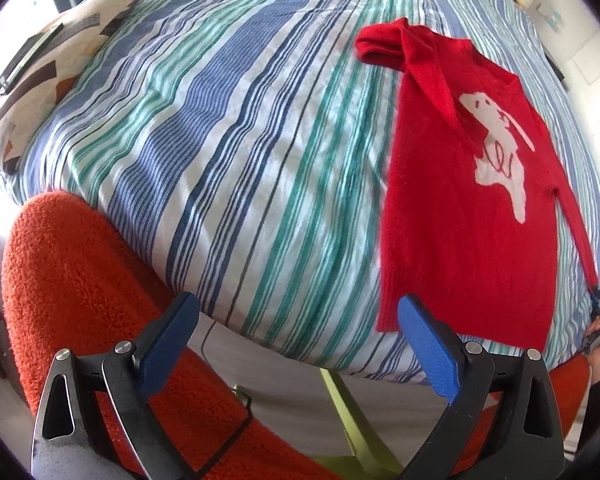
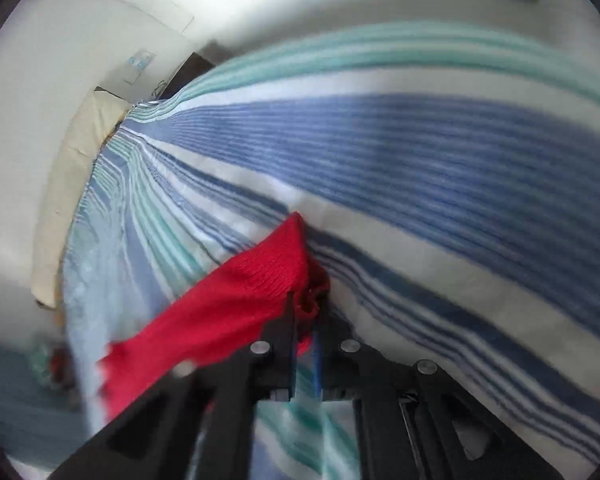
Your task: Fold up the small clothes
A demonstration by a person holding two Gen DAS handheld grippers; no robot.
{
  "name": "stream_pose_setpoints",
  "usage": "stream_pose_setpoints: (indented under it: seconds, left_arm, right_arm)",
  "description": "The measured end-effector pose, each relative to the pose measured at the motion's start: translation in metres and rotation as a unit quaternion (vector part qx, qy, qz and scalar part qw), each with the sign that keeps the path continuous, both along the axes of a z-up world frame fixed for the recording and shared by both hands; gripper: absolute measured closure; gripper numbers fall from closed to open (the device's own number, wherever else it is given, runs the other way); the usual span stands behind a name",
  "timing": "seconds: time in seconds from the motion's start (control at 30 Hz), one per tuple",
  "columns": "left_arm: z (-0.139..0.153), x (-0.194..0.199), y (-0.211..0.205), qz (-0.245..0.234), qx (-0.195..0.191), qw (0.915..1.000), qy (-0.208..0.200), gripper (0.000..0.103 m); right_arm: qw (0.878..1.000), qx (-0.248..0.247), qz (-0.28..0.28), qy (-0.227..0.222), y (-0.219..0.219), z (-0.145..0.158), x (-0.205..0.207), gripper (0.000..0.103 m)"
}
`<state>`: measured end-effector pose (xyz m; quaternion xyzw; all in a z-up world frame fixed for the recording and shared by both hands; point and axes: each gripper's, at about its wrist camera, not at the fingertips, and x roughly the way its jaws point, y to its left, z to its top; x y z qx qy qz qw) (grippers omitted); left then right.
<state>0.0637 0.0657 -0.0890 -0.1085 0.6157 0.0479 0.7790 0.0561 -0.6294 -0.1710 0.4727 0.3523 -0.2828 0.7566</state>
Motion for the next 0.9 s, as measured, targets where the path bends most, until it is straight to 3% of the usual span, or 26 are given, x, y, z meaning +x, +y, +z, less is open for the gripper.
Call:
stream_pose_setpoints:
  seconds: [0.33, 0.5, 0.63, 0.77, 0.9]
  left_arm:
    - [-0.006, 0.002, -0.008, -0.017, 0.014, 0.9998, 0.003, 0.003]
    - [-0.007, 0.002, -0.009, -0.022, 0.019, 0.9995, 0.006, 0.003]
    - [-0.004, 0.001, -0.005, -0.016, 0.019, 0.9997, 0.002, 0.003]
    - [-0.005, 0.001, -0.004, -0.016, 0.023, 0.9996, 0.002, 0.003]
    - [-0.005, 0.005, -0.008, -0.027, 0.032, 0.9991, 0.002, 0.003]
  right_arm:
    - [0.996, -0.056, 0.034, 0.057, 0.006, 0.002, 0.016, 0.098]
    - [0.997, -0.05, 0.036, 0.049, 0.006, 0.001, 0.018, 0.097]
    - [1.0, -0.017, 0.025, 0.001, 0.0, 0.001, 0.006, 0.082]
    - [0.999, -0.004, 0.014, -0.04, -0.003, 0.014, -0.007, 0.051]
    - [0.999, -0.025, 0.01, -0.045, -0.001, 0.03, -0.016, 0.043]
